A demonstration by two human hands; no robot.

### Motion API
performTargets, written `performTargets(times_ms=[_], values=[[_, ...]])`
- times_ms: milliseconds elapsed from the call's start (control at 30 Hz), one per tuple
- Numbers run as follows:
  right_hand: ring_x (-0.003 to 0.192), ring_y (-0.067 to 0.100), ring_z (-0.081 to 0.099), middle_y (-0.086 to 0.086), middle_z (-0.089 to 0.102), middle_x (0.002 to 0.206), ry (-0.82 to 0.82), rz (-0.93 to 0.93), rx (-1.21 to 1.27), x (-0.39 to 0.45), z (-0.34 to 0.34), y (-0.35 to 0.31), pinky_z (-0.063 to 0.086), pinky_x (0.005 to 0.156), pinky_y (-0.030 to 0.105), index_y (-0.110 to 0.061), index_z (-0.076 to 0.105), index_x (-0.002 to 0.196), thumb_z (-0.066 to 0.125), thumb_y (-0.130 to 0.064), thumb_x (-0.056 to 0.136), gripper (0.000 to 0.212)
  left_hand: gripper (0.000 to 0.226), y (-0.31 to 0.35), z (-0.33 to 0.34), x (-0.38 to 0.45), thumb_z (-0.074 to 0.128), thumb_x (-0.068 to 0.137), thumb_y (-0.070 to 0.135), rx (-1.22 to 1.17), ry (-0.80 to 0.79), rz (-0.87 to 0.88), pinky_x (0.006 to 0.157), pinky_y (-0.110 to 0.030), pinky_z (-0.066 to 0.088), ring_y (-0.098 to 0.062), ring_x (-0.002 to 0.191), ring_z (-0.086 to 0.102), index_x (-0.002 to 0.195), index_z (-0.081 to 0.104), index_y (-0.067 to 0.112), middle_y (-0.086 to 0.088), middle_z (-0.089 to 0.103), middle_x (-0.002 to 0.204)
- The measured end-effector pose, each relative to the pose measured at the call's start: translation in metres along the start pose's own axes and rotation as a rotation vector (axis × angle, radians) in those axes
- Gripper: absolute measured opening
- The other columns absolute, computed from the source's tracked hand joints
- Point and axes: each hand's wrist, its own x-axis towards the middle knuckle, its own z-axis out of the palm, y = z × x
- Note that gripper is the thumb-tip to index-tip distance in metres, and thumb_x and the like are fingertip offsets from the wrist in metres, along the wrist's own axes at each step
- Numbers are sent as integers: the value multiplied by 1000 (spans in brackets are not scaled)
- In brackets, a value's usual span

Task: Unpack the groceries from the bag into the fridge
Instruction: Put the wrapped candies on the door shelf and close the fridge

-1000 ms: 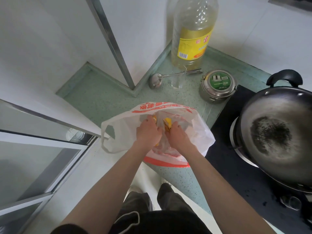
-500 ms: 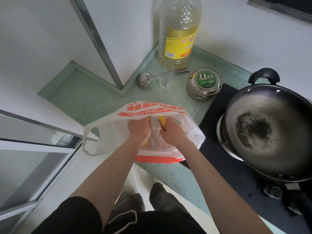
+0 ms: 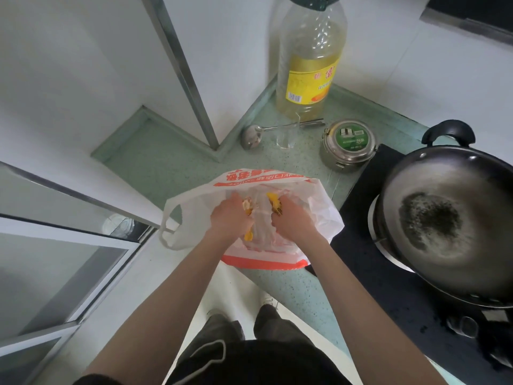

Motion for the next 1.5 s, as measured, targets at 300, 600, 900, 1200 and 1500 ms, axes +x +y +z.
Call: performTargets(times_ms=[300,600,900,1200,1500], values=[[87,31,62,9,66,98,-34,-42,-53,-14,23,-2,51,73,38,-15,50,105,46,-23,102,10,32,-29,-22,-29,55,98,44,97,96,116,75,-32,39,-26,100,64,115,61,18,-4,70,107],[104,36,67,13,66,114,48,-165,-268,6,55,-44,53,80,43,-13,51,133,42,-18,104,31,21,-47,-48,-30,65,95,25,-240,100,42,81,-36,58,-24,76,76,114,59,16,-5,72,90],[106,31,63,8,59,120,-2,-125,-168,4,73,-41,56,90,43,-14,54,128,53,-33,102,32,24,-55,-39,-30,62,98,24,-228,108,82,89,-47,58,-29,91,71,120,61,16,-8,71,108],[97,34,62,18,65,112,-37,103,112,-11,33,-11,43,74,36,-3,50,123,49,-32,106,33,30,-18,-15,-11,57,101,28,-80,69,217,89,-34,44,-28,116,61,130,60,18,-5,66,126],[77,26,58,12,64,94,-53,113,241,-37,-16,2,42,61,33,-4,55,112,50,-35,104,32,33,6,3,10,54,98,3,474,112,210,95,-39,50,-31,116,64,131,56,9,-11,62,128]])
